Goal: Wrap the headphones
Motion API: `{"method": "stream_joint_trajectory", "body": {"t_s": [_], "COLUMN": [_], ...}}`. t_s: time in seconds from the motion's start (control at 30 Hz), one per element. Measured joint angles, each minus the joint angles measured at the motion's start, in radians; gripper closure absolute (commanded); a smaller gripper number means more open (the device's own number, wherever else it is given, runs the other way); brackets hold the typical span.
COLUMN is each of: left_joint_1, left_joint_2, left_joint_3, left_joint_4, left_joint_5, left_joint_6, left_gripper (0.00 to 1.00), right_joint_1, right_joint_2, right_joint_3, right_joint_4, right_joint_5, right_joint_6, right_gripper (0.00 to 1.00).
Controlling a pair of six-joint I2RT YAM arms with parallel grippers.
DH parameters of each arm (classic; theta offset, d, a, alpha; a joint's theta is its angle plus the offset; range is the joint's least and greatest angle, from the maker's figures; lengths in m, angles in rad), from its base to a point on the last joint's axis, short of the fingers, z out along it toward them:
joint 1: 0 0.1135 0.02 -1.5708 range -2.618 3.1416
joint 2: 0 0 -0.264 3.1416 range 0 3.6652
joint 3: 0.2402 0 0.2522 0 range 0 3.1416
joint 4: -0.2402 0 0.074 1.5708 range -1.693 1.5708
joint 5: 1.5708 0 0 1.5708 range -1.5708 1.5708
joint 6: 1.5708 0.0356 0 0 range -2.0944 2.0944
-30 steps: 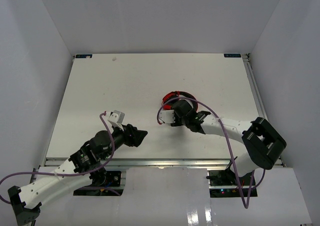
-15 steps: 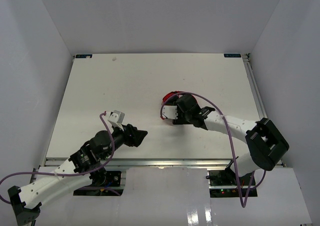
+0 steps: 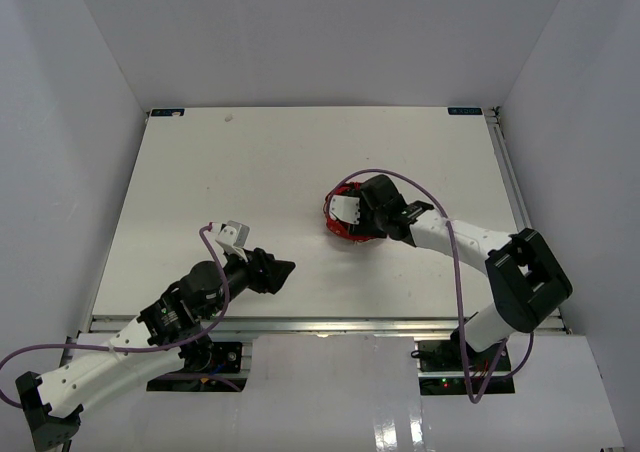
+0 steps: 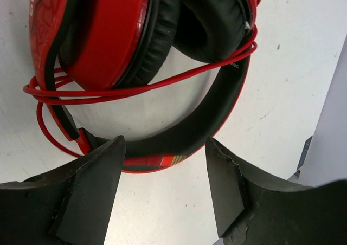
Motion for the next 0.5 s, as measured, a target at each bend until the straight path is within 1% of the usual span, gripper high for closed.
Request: {"method": "stream_joint_trajectory", "body": {"t_s": [0.3,0.5], "left_joint_1": [0.000,0.000], "left_joint_2": [-0.007,-0.020], "left_joint_3": [0.000,0.000], "left_joint_4": [-0.001,-0.007], "left_joint_5": [0.000,0.000], "left_joint_6": [0.000,0.000], "left_gripper": [0.24,0.24], "right_joint_1": [-0.002,-0.024], "right_joint_2": [0.065,0.061], "right_joint_3": [0.030,0.070], "right_joint_4": [-0.004,-0.006], "right_joint_5": [-0.040,-0.076], "right_joint_6": [0.022,0.058], "right_gripper": [0.34,0.33]}}
